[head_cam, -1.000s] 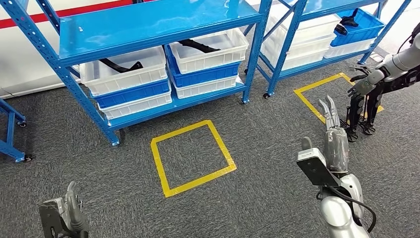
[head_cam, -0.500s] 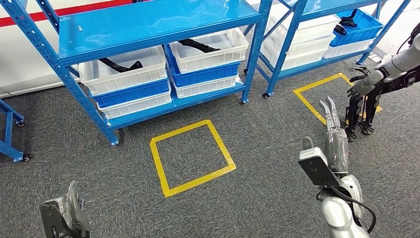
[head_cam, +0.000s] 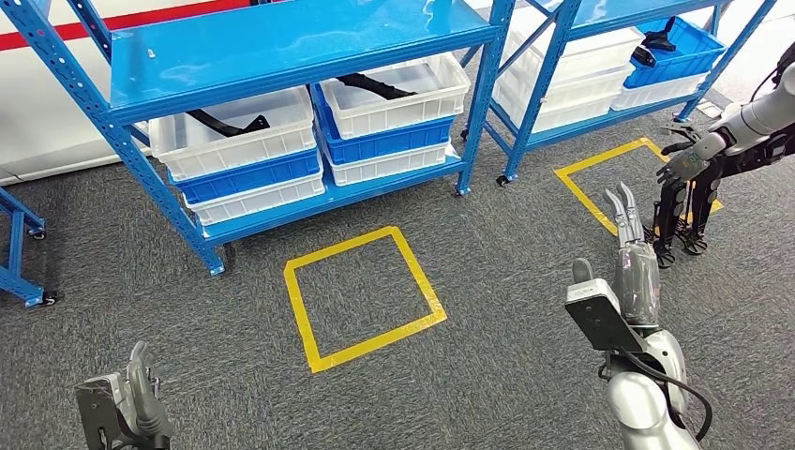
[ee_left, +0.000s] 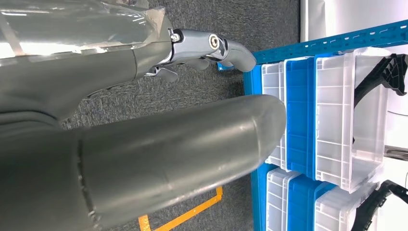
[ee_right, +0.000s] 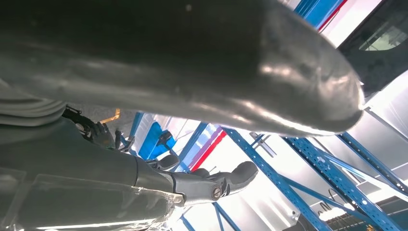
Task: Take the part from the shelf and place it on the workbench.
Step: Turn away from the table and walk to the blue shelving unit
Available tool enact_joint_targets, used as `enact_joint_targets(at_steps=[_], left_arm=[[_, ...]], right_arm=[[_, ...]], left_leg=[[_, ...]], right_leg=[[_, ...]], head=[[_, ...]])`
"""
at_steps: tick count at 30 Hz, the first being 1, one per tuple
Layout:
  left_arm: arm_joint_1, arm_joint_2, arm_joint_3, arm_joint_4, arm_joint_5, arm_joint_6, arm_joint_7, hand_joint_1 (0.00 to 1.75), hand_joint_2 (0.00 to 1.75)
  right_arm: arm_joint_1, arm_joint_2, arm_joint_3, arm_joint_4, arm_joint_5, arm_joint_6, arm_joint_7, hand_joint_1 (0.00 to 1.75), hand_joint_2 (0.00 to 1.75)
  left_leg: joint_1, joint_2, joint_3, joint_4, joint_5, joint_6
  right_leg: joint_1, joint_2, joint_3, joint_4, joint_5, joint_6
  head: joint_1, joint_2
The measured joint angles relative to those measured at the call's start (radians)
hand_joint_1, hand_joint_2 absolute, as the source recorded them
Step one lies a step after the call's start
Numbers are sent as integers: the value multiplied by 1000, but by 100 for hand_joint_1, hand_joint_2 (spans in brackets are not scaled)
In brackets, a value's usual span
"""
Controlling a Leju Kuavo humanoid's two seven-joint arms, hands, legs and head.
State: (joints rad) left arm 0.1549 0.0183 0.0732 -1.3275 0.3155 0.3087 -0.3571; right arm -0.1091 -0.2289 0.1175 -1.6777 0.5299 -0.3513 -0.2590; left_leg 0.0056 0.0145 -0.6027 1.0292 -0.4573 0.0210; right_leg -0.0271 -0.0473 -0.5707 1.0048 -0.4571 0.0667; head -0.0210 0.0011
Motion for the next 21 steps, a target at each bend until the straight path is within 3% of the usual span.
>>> enact_joint_targets(at_steps=[8, 13, 15, 17, 19, 20, 21], left_arm=[[-1, 0, 0, 1, 0, 2, 2, 0, 0], [-2, 0, 1, 0, -3, 2, 7, 0, 0], [-6, -1, 1, 0, -5, 2, 10, 0, 0], [-10, -2, 2, 1, -7, 1, 13, 0, 0], [-11, -4, 2, 3, -9, -1, 14, 0, 0], [-11, -5, 2, 5, -11, -2, 15, 0, 0], [-11, -6, 2, 6, -12, -3, 16, 0, 0]], right_arm=[[16, -1, -1, 0, -2, 0, 1, 0, 0], [31, -5, -2, -6, -5, 0, 1, 0, 0], [33, -8, -2, -9, -6, 0, 1, 0, 0], [38, -12, -3, -10, -6, 0, 2, 0, 0], [47, -14, -4, -10, -6, 0, 5, 0, 0], [51, -14, -4, -10, -6, 0, 6, 0, 0], [54, -14, -4, -10, -5, 1, 8, 0, 0]], left_leg=[[-7, 0, -1, 3, -3, 4], [-12, -1, 6, -10, 2, 26], [-6, -2, 19, -27, 10, 37], [-4, -5, 21, -32, 12, 41], [-6, -12, 22, -31, 10, 41], [-7, -16, 23, -30, 9, 40], [-6, -20, 25, -29, 6, 37]], right_leg=[[-6, 0, 0, -2, 2, 4], [-14, -1, 1, -5, 1, 20], [-11, 14, -26, 54, -31, 14], [-6, 36, -93, 190, -85, 0], [-3, 43, -142, 279, -104, 0], [-3, 44, -139, 267, -91, 5], [-3, 43, -115, 215, -66, 12]], head=[[0, 0], [0, 0], [2, 0], [6, 0], [9, 0], [9, 0], [10, 0]])
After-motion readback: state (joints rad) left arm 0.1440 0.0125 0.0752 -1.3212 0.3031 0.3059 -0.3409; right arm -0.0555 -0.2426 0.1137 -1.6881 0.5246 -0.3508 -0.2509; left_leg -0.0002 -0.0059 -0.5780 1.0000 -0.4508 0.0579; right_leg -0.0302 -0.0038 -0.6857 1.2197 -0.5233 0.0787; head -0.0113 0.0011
